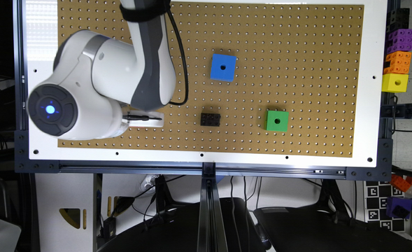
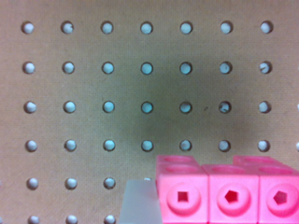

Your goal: Pick up pink block.

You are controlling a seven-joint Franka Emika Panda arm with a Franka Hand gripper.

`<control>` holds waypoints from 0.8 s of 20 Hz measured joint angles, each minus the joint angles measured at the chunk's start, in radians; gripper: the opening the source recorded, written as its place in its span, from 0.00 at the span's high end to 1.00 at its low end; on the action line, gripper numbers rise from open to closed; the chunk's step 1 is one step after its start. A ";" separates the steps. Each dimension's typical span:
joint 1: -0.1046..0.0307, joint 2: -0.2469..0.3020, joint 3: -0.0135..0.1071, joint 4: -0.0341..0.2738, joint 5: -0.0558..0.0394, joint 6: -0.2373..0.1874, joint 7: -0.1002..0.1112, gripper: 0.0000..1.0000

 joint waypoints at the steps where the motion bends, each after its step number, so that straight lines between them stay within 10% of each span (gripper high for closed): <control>1: 0.000 -0.011 0.000 0.000 0.0000 -0.011 0.000 1.00; 16: 0.000 -0.145 0.000 0.000 0.0001 -0.141 0.000 1.00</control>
